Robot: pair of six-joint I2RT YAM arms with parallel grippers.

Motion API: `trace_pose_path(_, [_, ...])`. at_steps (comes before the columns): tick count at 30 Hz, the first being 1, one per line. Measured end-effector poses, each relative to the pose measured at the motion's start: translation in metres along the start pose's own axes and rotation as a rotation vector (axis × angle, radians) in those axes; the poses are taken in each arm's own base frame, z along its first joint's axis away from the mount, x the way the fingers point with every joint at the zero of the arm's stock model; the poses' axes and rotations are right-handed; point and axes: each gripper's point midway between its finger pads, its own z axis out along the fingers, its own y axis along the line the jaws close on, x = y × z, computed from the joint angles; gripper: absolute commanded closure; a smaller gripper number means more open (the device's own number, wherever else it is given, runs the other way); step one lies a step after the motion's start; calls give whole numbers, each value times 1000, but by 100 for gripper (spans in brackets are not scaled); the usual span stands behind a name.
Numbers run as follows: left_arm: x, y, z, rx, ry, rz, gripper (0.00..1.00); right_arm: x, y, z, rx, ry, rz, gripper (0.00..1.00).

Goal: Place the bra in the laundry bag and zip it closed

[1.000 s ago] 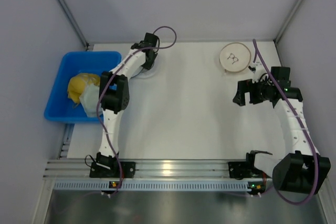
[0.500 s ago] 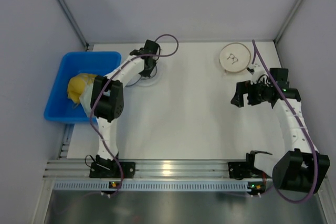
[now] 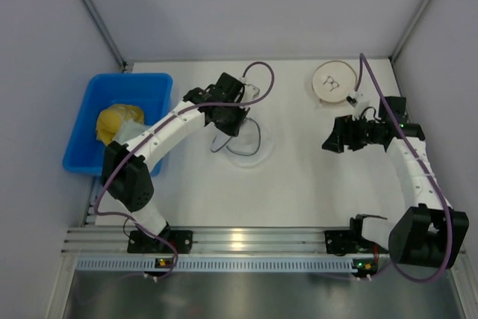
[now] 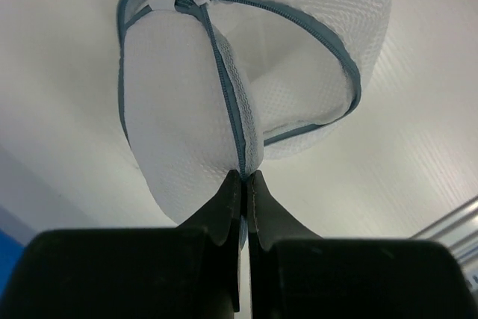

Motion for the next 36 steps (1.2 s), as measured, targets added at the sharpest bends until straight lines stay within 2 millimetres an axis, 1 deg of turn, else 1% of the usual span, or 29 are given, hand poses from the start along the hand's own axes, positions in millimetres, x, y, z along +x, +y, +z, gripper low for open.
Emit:
trace_pose_path(3, [3, -14, -2, 93, 12, 6, 100, 1, 11, 5, -54, 11, -5, 16])
trace_pose_path(5, [4, -21, -6, 142, 24, 51, 100, 0, 19, 7, -84, 13, -20, 13])
trace_pose_path(6, [3, -26, -9, 169, 23, 79, 100, -1, 23, 8, -95, 9, -31, 9])
trace_pose_path(8, [-4, -36, -15, 221, 1, 144, 100, -5, 28, 7, -108, -12, -63, 8])
trace_pose_path(9, [-8, -39, -18, 240, -10, 170, 100, -12, 31, 5, -110, -42, -97, 7])
trace_pose_path(12, [-18, -48, -28, 288, -35, 235, 100, -34, 39, -8, -94, -183, -266, 7])
trace_pose_path(15, [-24, -53, -29, 321, -38, 258, 100, -51, 56, -26, -71, -312, -489, 13])
trace_pose_path(16, [-23, -55, -27, 335, -28, 256, 100, -60, 66, -33, -61, -360, -607, 16])
trace_pose_path(20, [-15, -62, -15, 384, 37, 217, 100, -64, 106, -33, -132, -402, -871, 23])
trace_pose_path(22, [-14, -67, -9, 409, 67, 185, 100, -61, 120, -29, -155, -403, -978, 26])
trace_pose_path(26, [-18, -75, 1, 448, 111, 106, 97, -50, 154, -24, -213, -411, -1216, 28])
trace_pose_path(30, [-21, -83, 4, 478, 138, 48, 94, -26, 197, -16, -313, -403, -1459, 28])
trace_pose_path(32, [-21, -85, 6, 481, 147, 31, 92, -11, 217, -7, -371, -390, -1580, 28])
trace_pose_path(33, [-22, -86, 7, 480, 151, 23, 91, -5, 224, -2, -386, -378, -1634, 28])
trace_pose_path(34, [-21, -87, 8, 479, 156, 20, 90, 2, 231, 8, -408, -358, -1691, 28])
trace_pose_path(36, [-19, -89, 10, 472, 167, 15, 90, 12, 237, 27, -426, -313, -1778, 30])
